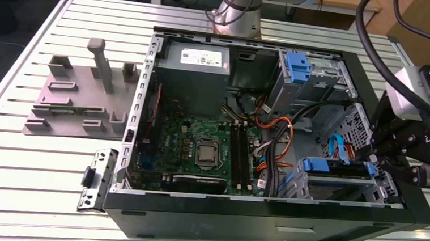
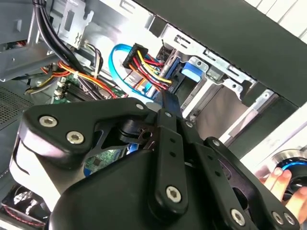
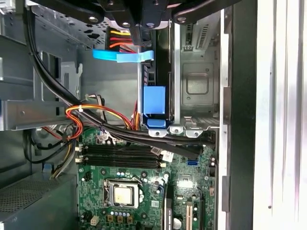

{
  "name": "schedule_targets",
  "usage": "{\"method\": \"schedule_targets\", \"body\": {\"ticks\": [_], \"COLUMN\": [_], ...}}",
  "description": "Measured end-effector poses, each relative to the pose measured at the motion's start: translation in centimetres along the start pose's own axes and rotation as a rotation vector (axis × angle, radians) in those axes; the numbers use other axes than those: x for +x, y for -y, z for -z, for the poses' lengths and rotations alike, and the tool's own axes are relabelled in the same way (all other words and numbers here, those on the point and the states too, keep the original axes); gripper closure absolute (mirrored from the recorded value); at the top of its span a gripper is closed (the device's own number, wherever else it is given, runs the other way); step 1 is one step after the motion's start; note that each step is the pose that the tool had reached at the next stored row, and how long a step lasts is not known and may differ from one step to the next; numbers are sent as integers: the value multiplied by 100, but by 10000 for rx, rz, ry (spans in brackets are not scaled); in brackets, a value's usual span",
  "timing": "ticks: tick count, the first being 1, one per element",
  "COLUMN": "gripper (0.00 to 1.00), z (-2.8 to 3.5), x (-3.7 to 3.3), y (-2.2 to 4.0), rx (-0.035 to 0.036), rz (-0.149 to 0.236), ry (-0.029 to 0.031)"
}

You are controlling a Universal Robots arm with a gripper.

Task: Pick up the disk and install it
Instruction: 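Insert the second disk wire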

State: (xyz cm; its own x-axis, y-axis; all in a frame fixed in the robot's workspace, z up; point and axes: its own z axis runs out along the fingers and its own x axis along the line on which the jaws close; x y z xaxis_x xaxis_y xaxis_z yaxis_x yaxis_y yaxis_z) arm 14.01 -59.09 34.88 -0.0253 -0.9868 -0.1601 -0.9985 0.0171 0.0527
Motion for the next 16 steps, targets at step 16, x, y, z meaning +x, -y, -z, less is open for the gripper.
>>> {"method": "schedule_targets", "body": {"ticks": [16], "gripper": [90], "z": [191], "x": [-31], "y": [-4], "rx": [-1], "rz": [0], "ry": [1]}}
